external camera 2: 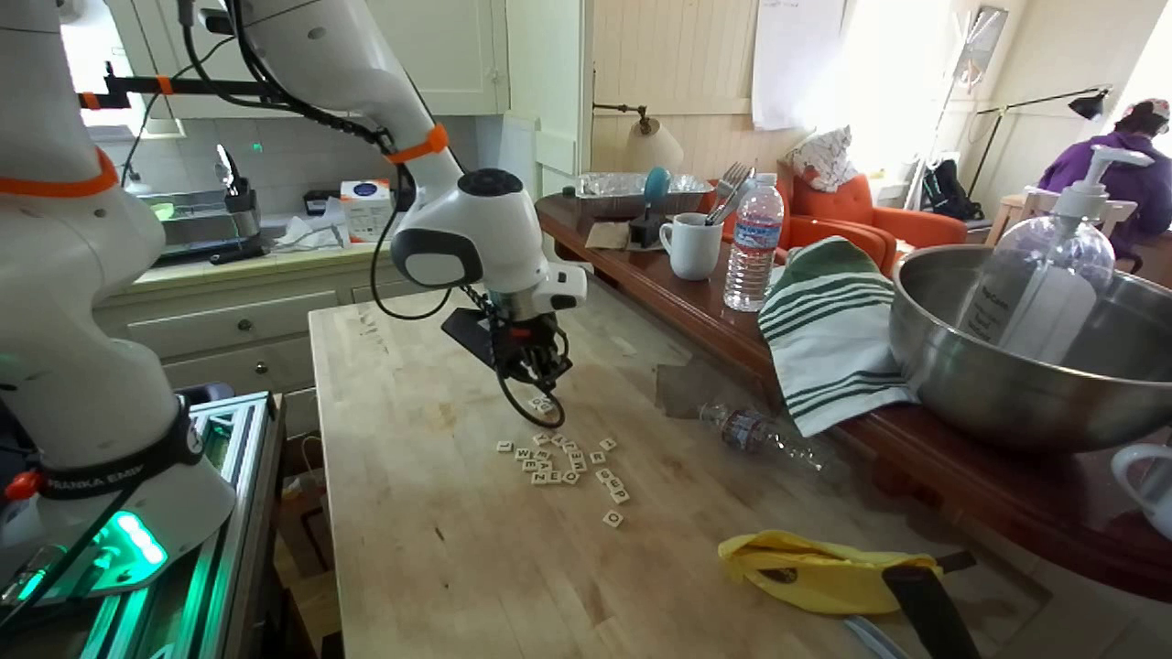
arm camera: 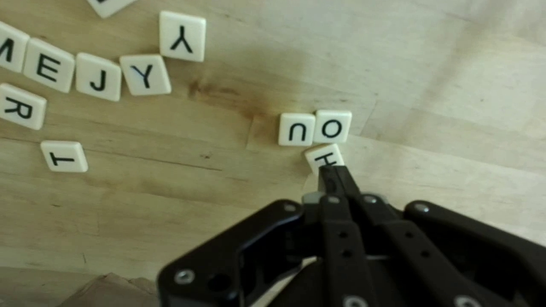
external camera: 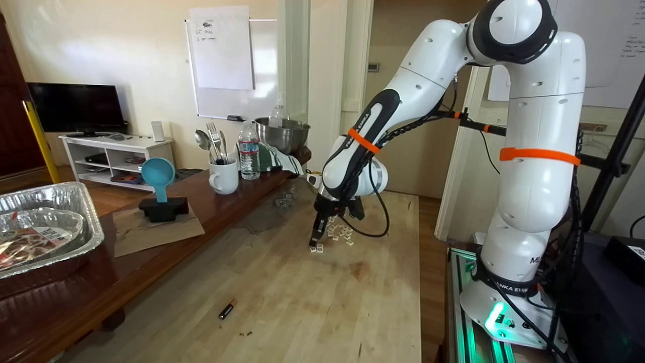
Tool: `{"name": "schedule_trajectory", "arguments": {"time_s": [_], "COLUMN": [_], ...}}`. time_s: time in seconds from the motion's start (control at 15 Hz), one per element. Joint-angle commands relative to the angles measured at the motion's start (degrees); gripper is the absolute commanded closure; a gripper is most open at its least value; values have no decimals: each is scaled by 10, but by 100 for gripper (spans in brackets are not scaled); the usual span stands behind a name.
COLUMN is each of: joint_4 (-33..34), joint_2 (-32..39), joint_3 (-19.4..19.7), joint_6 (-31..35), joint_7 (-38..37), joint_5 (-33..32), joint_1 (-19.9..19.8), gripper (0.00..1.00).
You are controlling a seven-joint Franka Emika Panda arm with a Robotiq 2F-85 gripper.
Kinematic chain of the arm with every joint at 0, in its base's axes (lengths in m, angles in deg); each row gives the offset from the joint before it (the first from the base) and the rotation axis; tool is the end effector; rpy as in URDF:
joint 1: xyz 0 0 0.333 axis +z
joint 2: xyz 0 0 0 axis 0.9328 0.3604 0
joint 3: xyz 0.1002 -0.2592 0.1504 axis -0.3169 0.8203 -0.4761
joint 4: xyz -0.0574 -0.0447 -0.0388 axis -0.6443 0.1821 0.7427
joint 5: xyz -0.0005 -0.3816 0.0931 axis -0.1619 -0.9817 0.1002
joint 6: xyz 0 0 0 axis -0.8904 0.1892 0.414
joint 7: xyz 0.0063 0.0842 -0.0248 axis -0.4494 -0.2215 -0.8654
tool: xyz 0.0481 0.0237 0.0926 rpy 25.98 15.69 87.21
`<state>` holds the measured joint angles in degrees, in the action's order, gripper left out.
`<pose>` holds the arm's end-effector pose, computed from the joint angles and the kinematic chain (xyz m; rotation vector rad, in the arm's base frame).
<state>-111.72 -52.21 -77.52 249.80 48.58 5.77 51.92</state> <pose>0.4586 -0.0075 0.2231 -2.9722 -0.5397 -0.4306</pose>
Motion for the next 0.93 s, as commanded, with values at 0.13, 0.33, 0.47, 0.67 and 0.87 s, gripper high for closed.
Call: {"name": "schedule_trajectory", "arguments": {"time_s": [0.13,0.33,0.47,0.67,0.87], "joint_4": [0,1,3,6,5], "joint_2": [13,25,34,44,44], "joint_3": [-17,-9,-9,-11,-10], "joint_6": [33,42,46,49,38], "joint_7": [20,11,12,16,25], "joint_5": [34,21,21,21,9], "joint_1": [-11,-6,-7,-8,-6], "gripper": [100,100,100,100,100]}}
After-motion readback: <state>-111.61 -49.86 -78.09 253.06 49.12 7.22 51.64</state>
